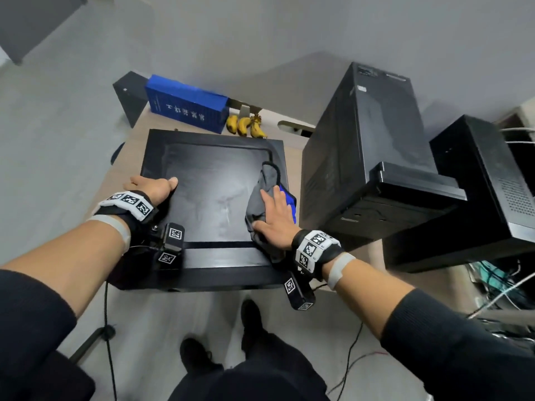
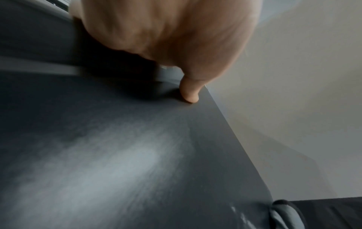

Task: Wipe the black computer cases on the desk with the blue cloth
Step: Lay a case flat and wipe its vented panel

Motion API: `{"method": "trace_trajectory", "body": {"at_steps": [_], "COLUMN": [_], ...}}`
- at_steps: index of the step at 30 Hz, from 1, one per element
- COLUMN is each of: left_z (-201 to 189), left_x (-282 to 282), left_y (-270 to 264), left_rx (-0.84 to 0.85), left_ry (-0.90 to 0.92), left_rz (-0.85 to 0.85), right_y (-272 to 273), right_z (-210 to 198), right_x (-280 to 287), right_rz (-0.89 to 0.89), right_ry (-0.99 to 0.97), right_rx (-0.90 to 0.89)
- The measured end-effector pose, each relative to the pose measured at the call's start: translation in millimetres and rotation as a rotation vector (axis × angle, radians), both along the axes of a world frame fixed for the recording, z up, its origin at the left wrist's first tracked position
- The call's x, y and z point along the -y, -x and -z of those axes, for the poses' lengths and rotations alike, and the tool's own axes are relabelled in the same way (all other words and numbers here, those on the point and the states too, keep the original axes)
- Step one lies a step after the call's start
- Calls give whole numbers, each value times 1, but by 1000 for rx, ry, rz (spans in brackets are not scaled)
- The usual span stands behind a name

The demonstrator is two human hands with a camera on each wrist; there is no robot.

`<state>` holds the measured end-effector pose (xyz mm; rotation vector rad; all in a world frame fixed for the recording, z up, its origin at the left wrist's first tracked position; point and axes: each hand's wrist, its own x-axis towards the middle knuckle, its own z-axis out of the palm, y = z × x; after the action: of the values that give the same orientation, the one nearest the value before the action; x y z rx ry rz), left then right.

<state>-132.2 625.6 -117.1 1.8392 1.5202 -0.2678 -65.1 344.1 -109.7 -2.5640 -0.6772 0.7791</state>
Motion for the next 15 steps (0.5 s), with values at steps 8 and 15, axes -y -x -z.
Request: {"method": "trace_trajectory", "body": {"at_steps": [8,15], "left_z": [-4,-2], "left_x": [21,32], "left_y": [27,26], "left_rx": [127,52], "left_ry": [73,43], "left_rz": [0,63], "right_y": [-48,11], "right_z": [-5,-2], "right_x": [-28,18], "right_rz": [-11,58], "right_ry": [-12,-93], "right_rx": [63,-3]}}
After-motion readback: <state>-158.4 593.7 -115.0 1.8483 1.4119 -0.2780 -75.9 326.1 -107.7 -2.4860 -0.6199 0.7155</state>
